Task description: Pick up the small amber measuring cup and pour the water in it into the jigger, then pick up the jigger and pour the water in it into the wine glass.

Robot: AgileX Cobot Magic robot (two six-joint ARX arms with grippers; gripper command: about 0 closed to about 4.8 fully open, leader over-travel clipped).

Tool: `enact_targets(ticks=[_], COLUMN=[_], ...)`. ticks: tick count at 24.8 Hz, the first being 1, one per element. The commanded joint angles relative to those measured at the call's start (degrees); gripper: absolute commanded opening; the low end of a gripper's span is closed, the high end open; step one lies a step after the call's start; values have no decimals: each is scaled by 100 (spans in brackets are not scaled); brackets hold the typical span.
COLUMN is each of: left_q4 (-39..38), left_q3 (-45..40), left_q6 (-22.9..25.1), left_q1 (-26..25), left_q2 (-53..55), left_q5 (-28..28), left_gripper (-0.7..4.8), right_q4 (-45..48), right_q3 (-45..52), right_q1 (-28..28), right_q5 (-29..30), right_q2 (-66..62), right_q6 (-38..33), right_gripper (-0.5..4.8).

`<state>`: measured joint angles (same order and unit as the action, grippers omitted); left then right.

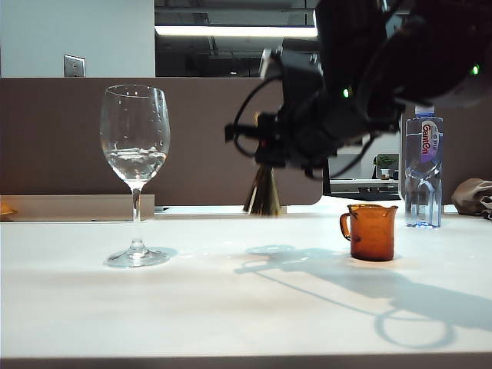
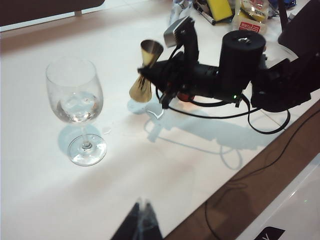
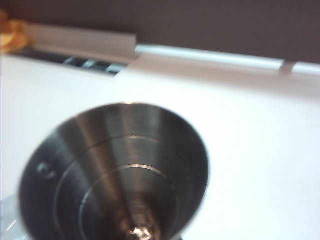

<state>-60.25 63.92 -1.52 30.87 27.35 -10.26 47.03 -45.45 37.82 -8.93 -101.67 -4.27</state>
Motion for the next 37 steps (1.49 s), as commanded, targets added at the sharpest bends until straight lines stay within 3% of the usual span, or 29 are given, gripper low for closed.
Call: enact_targets(ticks=[1,16,19,23,26,37], left_q4=[74,74,74,74,74,74], left_q3=[13,13,13,13,13,13], left_q6=[22,24,22,24,24,24], left_q1=[-2,-2,-2,-2,-2,-2], left_q2=[-4,-4,-4,-4,-4,-4], left_q5=[0,0,0,0,0,-2], left_gripper=[-2,-2,-2,-2,-2,-2], right_q4=[155,170,170,170,168,22], right_q3=[122,262,273,273,273,542], right_q1=[57,68,101,142,216,404], right_q5=[310,317,310,308,166,-457], right_q2=[-136,-474,-481,-481,-476,-70], right_q6=[-46,-70,-68,-68,-68,-66], right_gripper=[-4,4,125,205,355,379])
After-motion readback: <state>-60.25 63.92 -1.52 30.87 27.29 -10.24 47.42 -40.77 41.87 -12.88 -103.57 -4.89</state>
